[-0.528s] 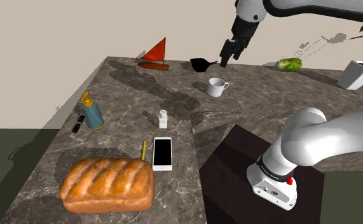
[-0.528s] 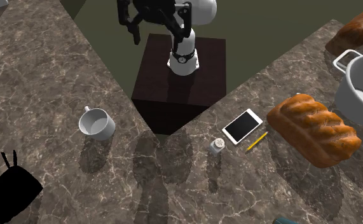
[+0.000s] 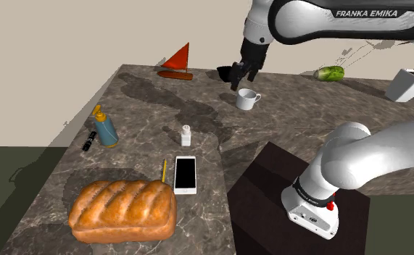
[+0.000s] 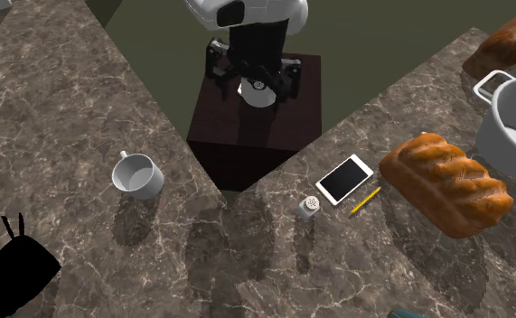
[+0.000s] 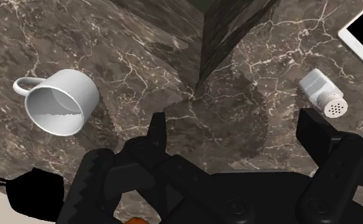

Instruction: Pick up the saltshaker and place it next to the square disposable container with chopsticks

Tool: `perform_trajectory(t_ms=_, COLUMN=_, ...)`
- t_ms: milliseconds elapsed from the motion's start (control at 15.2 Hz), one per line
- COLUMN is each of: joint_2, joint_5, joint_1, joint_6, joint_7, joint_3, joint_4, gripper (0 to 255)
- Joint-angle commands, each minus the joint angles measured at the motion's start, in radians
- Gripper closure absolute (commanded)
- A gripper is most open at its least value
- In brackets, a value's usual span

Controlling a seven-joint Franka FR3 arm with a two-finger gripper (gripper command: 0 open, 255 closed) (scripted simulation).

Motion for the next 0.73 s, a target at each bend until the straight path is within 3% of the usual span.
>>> perform_trajectory(t_ms=0, joint_2=0.047, joint_5=0.012, joint_1=0.007, joint_6=0.038, joint_7=0.052, joint_3=0.036, joint_4=0.001, gripper=0)
perform_trajectory(t_ms=660, joint_2=0.354, joint_5=0.007, joint_1=0.017, joint_6=0.229, joint_7=0.303, joint_3=0.194, joint_4=0.067, gripper=0)
